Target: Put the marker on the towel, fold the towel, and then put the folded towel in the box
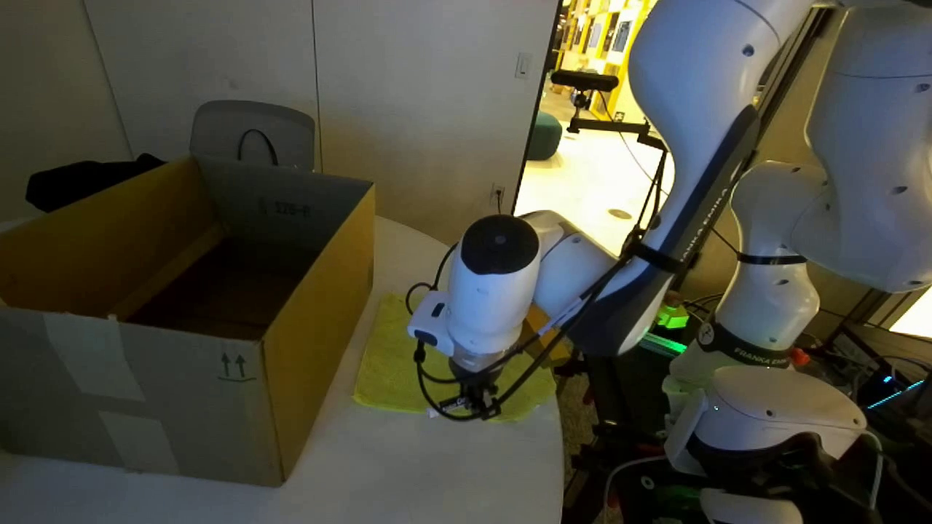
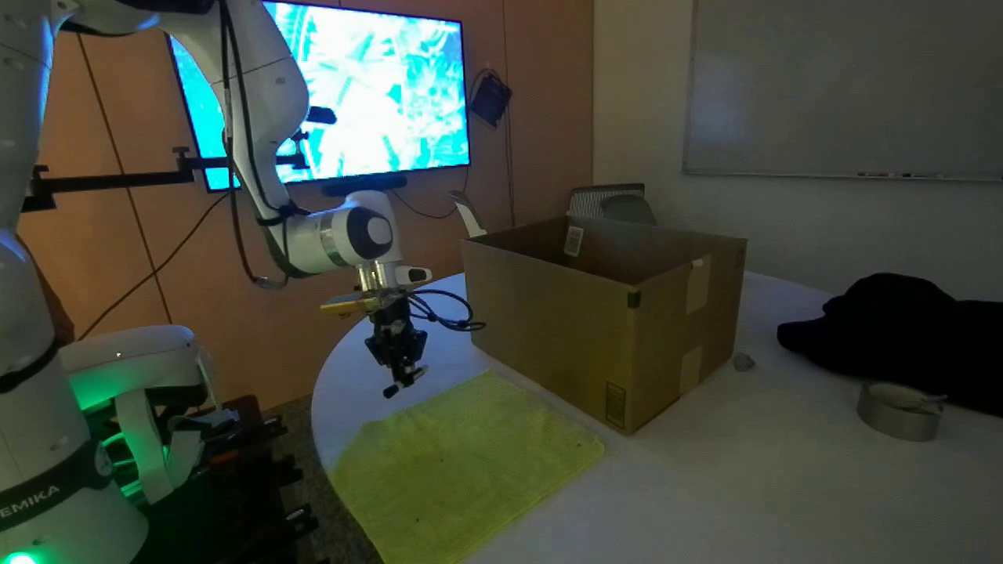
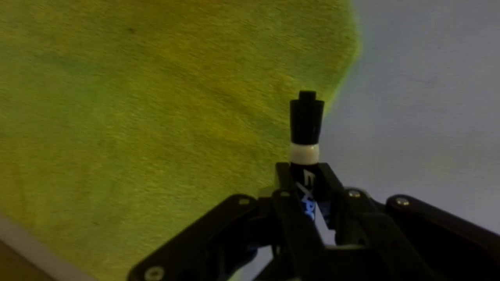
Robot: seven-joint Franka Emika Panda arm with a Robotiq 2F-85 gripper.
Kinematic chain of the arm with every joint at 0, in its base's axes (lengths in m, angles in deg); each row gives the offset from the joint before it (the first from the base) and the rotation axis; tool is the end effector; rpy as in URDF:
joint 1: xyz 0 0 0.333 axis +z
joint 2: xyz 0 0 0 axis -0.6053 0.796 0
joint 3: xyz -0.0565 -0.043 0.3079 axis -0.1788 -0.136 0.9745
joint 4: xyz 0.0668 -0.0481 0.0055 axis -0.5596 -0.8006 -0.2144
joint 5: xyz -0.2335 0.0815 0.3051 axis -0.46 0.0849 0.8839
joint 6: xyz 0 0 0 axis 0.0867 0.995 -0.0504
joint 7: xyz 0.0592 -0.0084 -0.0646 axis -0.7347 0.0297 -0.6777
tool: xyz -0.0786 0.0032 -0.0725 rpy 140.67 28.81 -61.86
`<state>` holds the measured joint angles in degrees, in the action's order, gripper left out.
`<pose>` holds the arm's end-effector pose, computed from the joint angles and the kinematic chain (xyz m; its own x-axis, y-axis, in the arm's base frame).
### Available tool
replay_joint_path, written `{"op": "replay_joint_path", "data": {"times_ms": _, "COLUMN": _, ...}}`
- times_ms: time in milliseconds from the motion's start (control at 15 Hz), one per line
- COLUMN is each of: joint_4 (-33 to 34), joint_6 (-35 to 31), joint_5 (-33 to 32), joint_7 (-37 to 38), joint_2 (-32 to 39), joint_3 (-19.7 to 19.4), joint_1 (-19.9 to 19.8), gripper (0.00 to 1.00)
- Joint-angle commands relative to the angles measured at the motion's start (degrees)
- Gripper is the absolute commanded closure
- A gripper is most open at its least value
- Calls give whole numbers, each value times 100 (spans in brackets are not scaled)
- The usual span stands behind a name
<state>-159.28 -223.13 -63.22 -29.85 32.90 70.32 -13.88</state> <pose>0.4377 0.1769 0.1557 0.8424 0.5151 -0.1583 0.5389 -0.8048 0.2488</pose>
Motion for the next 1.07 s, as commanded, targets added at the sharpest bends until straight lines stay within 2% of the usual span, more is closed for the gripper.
{"op": "replay_joint_path", "data": {"times_ms": 0, "joint_4": -429, "joint_6": -353, "joint_5": -1120, "joint_7": 870, "joint_2": -198, "joint_3": -508, "joint_1": -169, "gripper": 94}}
{"op": "replay_joint_path", "data": {"times_ms": 133, "joint_4": -338, "joint_6": -308, "joint_5": -1911, "joint_7": 1680, "joint_2": -11, "joint_3": -793, "joint_1": -221, "gripper": 94}}
{"op": "replay_joint_path", "data": {"times_ms": 267, "joint_4": -207, "joint_6": -187, "joint_5": -2454, "joint_7": 2350, "joint_2": 181, "joint_3": -878, "joint_1": -364, "gripper": 94}}
{"op": "replay_joint_path", "data": {"times_ms": 400, "joint_4": -174, "joint_6": -153, "joint_5": -2675, "joint_7": 2740, "joint_2": 284, "joint_3": -797, "joint_1": -603, "gripper": 94}}
{"op": "replay_joint_path", "data": {"times_ms": 467, "joint_4": -183, "joint_6": -241, "joint_5": -2645, "joint_7": 2857, "joint_2": 374, "joint_3": -1033, "joint_1": -387, "gripper": 94}}
{"op": "replay_joint_path", "data": {"times_ms": 533, "joint_4": -170, "joint_6": -139, "joint_5": -2731, "joint_7": 2994, "joint_2": 375, "joint_3": -721, "joint_1": -730, "gripper": 94}}
{"op": "replay_joint_path", "data": {"times_ms": 867, "joint_4": -107, "joint_6": -110, "joint_5": -2698, "joint_7": 3329, "joint_2": 587, "joint_3": -559, "joint_1": -913, "gripper": 92}}
{"op": "replay_joint_path", "data": {"times_ms": 933, "joint_4": -99, "joint_6": -107, "joint_5": -2709, "joint_7": 3376, "joint_2": 609, "joint_3": -546, "joint_1": -933, "gripper": 57}}
{"op": "replay_joint_path", "data": {"times_ms": 1000, "joint_4": -95, "joint_6": -110, "joint_5": -2688, "joint_7": 3396, "joint_2": 622, "joint_3": -532, "joint_1": -966, "gripper": 55}}
